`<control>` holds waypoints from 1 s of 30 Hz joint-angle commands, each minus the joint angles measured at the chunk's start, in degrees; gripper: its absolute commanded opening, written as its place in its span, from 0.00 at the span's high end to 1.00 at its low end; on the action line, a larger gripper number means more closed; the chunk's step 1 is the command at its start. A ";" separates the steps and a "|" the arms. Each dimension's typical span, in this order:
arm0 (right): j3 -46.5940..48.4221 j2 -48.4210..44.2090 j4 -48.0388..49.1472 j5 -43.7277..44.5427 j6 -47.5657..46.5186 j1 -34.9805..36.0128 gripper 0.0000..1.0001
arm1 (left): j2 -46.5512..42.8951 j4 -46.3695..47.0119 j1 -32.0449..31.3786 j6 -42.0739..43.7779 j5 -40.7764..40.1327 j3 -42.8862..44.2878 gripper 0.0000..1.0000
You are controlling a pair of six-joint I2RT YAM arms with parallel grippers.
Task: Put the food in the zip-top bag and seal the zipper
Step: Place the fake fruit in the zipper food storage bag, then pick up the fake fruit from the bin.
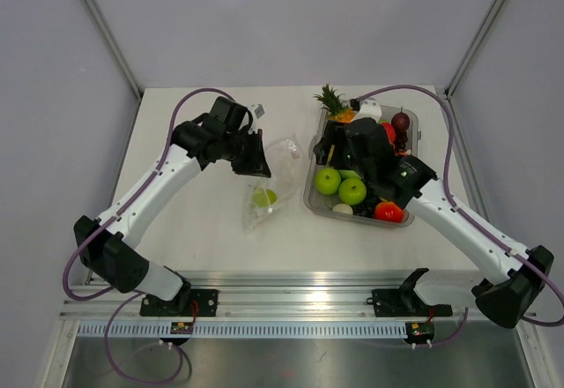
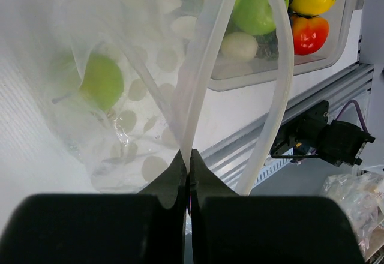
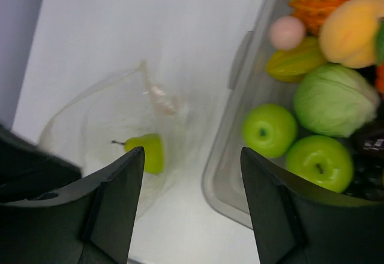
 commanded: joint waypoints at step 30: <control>-16.13 15.66 3.15 3.89 -8.44 -12.20 0.00 | -3.01 4.47 0.26 -0.43 -0.29 -3.47 1.00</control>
